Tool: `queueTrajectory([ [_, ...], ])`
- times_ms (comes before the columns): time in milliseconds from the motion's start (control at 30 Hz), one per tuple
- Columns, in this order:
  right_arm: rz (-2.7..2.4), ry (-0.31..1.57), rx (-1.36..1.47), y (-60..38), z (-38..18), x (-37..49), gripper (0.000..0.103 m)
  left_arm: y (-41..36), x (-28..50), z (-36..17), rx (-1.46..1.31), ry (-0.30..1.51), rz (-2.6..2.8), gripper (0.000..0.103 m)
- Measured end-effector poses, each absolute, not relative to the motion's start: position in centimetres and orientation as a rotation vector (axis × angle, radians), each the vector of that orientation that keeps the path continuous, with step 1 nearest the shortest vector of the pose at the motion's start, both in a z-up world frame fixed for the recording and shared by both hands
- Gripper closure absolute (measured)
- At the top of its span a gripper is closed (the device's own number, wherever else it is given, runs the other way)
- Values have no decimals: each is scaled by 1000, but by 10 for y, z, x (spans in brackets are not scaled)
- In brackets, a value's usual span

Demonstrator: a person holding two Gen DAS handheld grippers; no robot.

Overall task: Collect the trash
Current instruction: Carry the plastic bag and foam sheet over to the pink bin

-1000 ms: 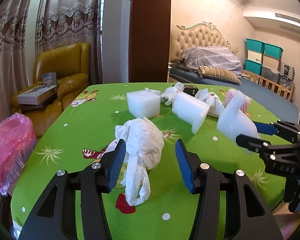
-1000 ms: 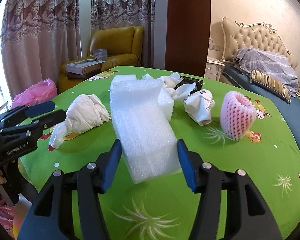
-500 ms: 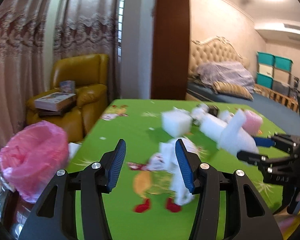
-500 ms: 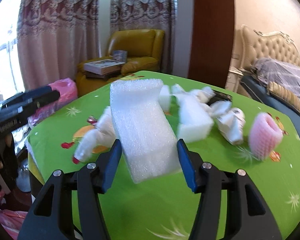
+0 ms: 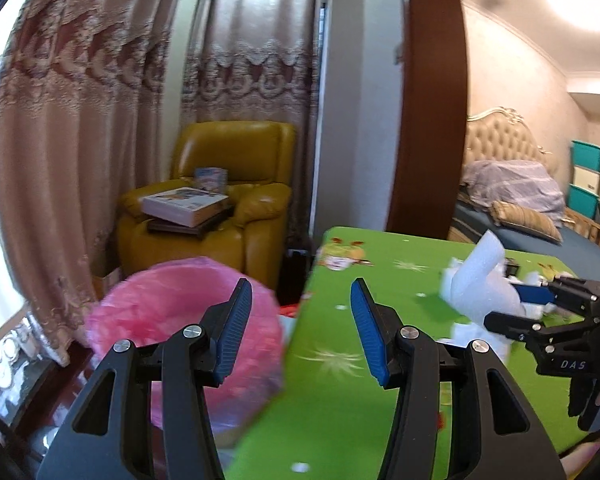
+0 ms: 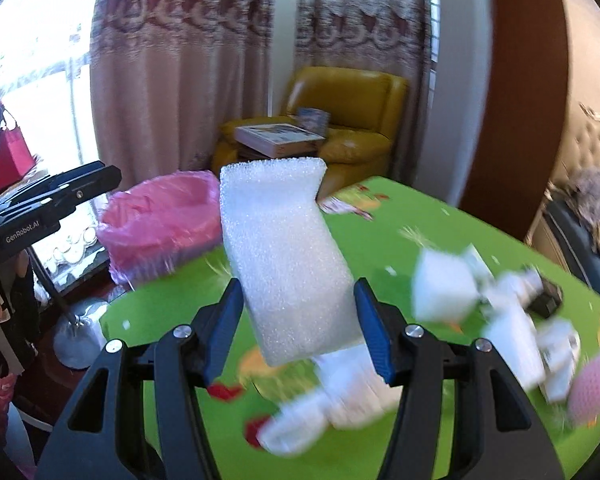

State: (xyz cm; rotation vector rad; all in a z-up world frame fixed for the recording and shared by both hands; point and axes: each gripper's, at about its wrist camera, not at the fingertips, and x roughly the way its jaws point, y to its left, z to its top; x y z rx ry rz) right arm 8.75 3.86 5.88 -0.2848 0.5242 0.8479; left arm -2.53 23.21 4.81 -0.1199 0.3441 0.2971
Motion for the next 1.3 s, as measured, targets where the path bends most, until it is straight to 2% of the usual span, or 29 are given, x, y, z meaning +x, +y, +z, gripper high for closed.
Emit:
queueTrajectory([
  [300, 931, 483, -303, 111, 85, 95, 48, 307, -31, 43, -220, 369, 391, 54],
  [400, 915, 462, -272, 92, 94, 97, 48, 287, -26, 41, -222, 376, 326, 54],
  [600, 730, 441, -247, -14, 97, 109, 47, 191, 15, 21, -179, 455, 62, 53],
  [633, 697, 445, -247, -32, 94, 110, 47, 172, 24, 16, -163, 476, 22, 51],
  [767, 567, 482, -198, -112, 79, 110, 47, 108, 53, 2, -124, 533, -105, 23],
  [967, 487, 529, -111, -179, 47, 105, 47, 45, 105, -26, 19, 663, -105, 23],
  [1000, 485, 533, -105, -184, 43, 104, 47, 40, 112, -31, 29, 690, -100, 23],
  [1033, 488, 536, -101, -186, 40, 103, 47, 36, 119, -36, 40, 712, -97, 36],
  [1067, 493, 538, -100, -186, 37, 101, 47, 34, 120, -40, 56, 725, -94, 55],
  [1133, 503, 540, -103, -184, 32, 98, 47, 30, 116, -44, 82, 714, -90, 67],
  [1300, 551, 548, -135, -157, 27, 97, 47, 45, 86, -24, 82, 610, -81, 70],
])
